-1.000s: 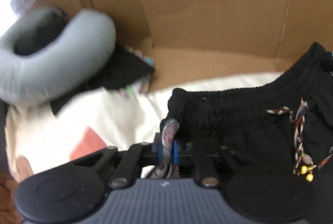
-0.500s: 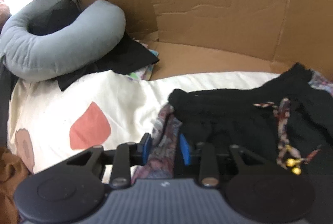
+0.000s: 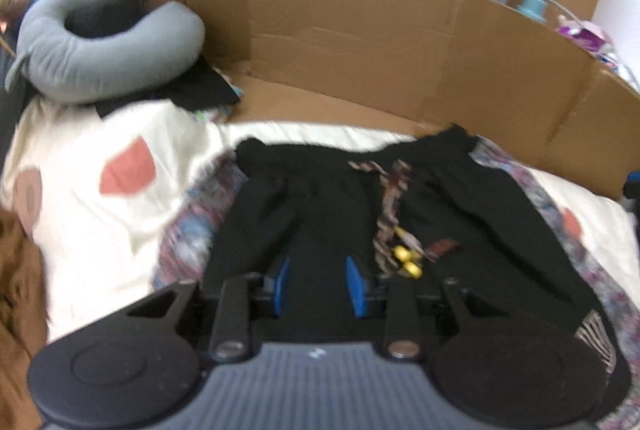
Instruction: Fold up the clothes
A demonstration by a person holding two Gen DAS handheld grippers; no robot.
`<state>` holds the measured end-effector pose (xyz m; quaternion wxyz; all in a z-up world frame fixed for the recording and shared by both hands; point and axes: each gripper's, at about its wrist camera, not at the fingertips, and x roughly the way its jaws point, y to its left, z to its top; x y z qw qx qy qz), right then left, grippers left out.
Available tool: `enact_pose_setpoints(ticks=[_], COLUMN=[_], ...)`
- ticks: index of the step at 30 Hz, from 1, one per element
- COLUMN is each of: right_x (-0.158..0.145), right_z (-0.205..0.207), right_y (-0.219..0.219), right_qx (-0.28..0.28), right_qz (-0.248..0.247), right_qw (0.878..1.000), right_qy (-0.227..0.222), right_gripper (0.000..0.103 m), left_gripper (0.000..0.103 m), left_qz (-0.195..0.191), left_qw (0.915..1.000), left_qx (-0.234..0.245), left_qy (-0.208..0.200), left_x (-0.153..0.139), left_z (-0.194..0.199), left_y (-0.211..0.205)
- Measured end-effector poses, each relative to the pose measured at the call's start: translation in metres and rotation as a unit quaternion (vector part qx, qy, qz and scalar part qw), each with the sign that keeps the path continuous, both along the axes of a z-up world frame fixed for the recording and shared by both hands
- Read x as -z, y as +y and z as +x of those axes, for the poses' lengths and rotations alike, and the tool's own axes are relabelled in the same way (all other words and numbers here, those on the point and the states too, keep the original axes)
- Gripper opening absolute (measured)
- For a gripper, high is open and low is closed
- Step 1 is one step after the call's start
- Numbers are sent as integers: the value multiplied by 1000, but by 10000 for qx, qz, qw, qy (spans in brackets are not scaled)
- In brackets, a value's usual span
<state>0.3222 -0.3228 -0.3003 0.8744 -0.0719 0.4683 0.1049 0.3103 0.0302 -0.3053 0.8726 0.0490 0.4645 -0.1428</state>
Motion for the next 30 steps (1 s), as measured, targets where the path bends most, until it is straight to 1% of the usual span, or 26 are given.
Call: enact_pose_setpoints(ticks=[2, 6, 9, 12, 16, 17, 19, 24, 25, 27, 30], right_x=[-2, -7, -9, -4, 4, 6, 10, 27, 31, 34, 42], right_z=[-21, -64, -94, -118, -149, -155, -168, -189, -193, -199, -203], right_y=[-12, -36, -56, -66, -78, -79, -81, -88, -90, -90, -95], right_qx=[102, 306, 539, 701, 885, 907, 949, 1268, 1343, 1282, 1365], right_qz=[-27, -81, 0, 134, 299, 327, 382, 528, 557, 614, 576], right_qw=[9999, 9995, 9985, 9974, 9954, 9951, 9943, 9900, 9888, 9893, 9887], right_qy=[-17, -52, -79, -127, -205, -234, -292, -321, -320, -337, -231], right_gripper=[32, 32, 32, 32, 32, 32, 32, 32, 32, 32, 32], left_gripper=[33, 33, 33, 33, 33, 33, 32, 31, 31, 31, 31], left_qz=[-104, -123, -234, -252, -313, -256, -177, -525, -588, -691, -758], left_qw=[9999, 9995, 9991, 9986, 9965, 9956, 9931, 9848, 9825, 9774, 9683], left_qx=[25, 273, 325, 418, 589, 680, 829, 916, 983, 1177, 1451], left_qy=[36, 50, 119, 201, 500, 593, 814, 1377, 1466, 1617, 1886], left_x=[-5, -13, -17, -17, -11, -8, 0, 18, 20, 27, 39], left_z=[-14, -42, -61, -78, -104, -110, -125, -149, -153, -163, -178], left_y=[-4, -15, -20, -27, -33, -36, -43, -52, -55, -62, -74])
